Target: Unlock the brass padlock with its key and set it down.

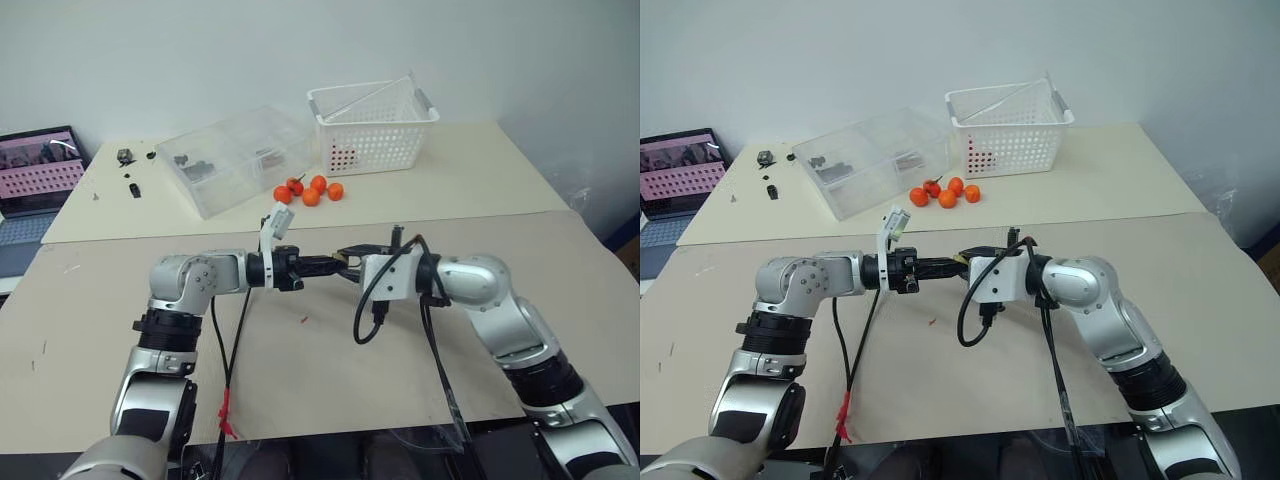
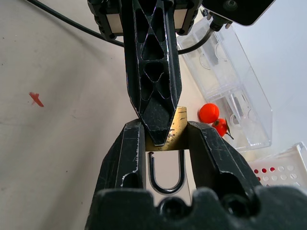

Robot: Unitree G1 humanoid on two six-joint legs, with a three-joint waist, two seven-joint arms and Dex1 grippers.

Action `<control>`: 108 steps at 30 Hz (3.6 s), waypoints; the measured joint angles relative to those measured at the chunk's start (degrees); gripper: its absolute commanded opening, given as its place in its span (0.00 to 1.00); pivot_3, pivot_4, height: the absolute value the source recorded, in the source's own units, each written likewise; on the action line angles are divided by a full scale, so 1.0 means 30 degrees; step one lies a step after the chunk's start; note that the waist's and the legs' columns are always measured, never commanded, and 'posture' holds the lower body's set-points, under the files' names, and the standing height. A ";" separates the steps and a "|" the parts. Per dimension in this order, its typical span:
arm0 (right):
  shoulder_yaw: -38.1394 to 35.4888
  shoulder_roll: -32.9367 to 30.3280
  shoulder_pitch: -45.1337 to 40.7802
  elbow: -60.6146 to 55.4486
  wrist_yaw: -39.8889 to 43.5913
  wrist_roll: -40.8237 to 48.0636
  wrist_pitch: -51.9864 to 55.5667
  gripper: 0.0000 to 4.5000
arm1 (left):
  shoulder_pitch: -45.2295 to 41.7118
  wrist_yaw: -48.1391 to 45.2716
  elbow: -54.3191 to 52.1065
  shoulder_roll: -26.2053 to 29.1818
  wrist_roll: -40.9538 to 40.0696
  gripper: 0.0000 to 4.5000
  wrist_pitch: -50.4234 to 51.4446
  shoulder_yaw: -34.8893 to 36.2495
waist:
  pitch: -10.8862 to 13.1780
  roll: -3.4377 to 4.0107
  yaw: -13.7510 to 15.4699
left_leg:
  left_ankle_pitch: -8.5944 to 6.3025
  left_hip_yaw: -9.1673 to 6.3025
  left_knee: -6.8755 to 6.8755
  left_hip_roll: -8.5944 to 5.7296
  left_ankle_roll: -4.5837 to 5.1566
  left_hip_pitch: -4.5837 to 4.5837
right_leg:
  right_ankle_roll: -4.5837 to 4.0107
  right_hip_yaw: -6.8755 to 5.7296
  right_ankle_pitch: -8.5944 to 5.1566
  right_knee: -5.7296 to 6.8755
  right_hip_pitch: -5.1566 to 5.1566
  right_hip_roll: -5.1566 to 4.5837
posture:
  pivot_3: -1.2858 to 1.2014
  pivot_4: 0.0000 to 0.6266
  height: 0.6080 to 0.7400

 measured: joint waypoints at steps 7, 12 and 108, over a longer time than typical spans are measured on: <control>0.0007 -0.0073 0.0000 -0.0025 -0.0001 0.0029 0.0000 0.21 | -0.0001 0.0075 0.0000 -0.0016 -0.0038 0.02 -0.0004 -0.0014 | 0.0000 0.0000 0.0010 | 0.0000 0.0001 0.0002 -0.0004 0.0000 -0.0002 | 0.0000 0.0001 0.0000 -0.0003 0.0000 -0.0005 | 0.52 0.24 1.00; 0.0015 -0.0074 0.0001 -0.0025 -0.0003 0.0034 -0.0001 0.21 | 0.0000 0.0128 0.0000 -0.0009 -0.0049 0.02 -0.0001 -0.0014 | 0.0000 0.0000 0.0009 | 0.0000 -0.0001 0.0002 -0.0003 0.0000 -0.0001 | 0.0000 0.0001 0.0000 -0.0001 0.0000 -0.0004 | 0.52 0.24 1.00; -0.1496 0.0108 -0.0219 0.6090 -0.0635 0.2990 0.1196 0.00 | -0.0050 0.1499 -0.0284 0.0218 -0.0831 0.02 0.0847 0.0449 | 0.0001 -0.0003 0.0364 | 0.0002 0.0025 -0.0010 -0.0010 -0.0006 -0.0006 | -0.0006 0.0031 0.0004 -0.0021 -0.0004 -0.0016 | 0.52 0.24 1.00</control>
